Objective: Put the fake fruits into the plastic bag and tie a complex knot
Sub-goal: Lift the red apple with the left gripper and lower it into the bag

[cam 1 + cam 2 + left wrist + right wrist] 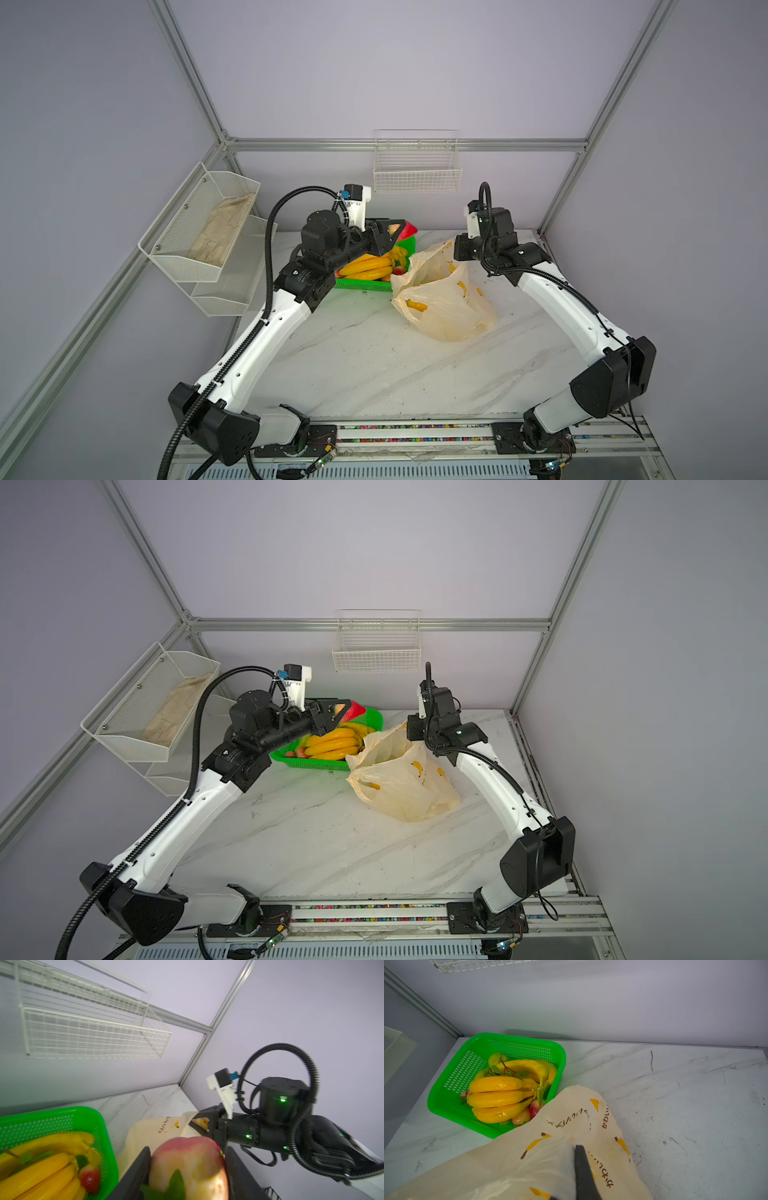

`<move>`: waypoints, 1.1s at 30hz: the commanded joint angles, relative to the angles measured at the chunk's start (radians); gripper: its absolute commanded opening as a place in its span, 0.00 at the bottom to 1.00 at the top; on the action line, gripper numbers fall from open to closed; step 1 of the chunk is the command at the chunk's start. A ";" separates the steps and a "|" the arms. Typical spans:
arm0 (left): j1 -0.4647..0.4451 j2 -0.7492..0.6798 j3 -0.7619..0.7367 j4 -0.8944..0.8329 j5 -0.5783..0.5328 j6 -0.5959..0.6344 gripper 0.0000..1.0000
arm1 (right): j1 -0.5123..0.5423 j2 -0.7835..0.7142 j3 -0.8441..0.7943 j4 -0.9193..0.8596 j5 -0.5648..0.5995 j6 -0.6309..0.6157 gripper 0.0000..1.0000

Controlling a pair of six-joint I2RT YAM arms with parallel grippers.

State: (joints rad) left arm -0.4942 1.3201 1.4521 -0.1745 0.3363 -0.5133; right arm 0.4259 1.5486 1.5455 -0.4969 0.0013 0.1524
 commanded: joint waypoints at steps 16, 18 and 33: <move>-0.177 0.148 -0.102 0.007 -0.144 0.084 0.43 | 0.002 -0.052 0.013 -0.031 0.003 0.019 0.00; -0.184 0.169 -0.101 0.001 -0.150 0.101 0.43 | 0.002 -0.060 0.008 -0.035 0.001 0.018 0.00; -0.271 0.376 -0.095 0.048 -0.154 0.162 0.45 | 0.002 -0.071 -0.006 -0.020 -0.014 0.041 0.00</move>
State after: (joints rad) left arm -0.7586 1.6764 1.3918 -0.1829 0.1928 -0.3634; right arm 0.4259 1.4960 1.5455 -0.5140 -0.0193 0.1780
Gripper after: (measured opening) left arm 0.499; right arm 0.047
